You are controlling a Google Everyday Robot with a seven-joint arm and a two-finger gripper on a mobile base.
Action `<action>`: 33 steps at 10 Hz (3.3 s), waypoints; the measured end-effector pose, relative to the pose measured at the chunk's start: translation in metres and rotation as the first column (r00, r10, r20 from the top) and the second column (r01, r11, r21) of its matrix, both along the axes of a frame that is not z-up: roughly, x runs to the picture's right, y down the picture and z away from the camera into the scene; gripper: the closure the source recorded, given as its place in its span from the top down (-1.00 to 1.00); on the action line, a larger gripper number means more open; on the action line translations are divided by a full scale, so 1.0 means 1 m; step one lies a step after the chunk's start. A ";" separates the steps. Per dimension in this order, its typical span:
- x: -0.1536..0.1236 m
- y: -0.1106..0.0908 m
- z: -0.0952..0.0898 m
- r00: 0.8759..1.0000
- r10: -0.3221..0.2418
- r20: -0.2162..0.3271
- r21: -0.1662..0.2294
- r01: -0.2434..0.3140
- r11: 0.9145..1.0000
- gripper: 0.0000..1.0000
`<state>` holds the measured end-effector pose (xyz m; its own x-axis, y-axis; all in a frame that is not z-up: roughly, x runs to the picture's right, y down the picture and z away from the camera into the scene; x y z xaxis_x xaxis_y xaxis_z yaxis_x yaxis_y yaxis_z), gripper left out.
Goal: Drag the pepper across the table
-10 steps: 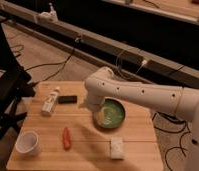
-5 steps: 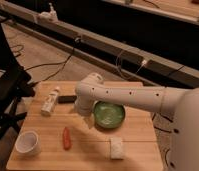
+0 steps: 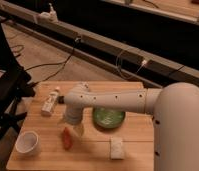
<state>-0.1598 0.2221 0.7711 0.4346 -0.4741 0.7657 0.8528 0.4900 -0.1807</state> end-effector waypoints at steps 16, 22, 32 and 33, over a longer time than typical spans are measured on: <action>-0.017 0.066 0.030 1.000 -0.026 0.008 -0.148 0.027 0.989 -0.12; 0.009 0.056 0.027 0.992 -0.087 -0.093 -0.109 0.077 0.991 -1.00; 0.109 0.079 0.011 0.940 0.085 -0.330 -0.140 -0.138 0.980 -1.00; 0.123 0.081 0.011 0.931 0.107 -0.350 -0.138 -0.164 0.977 -1.00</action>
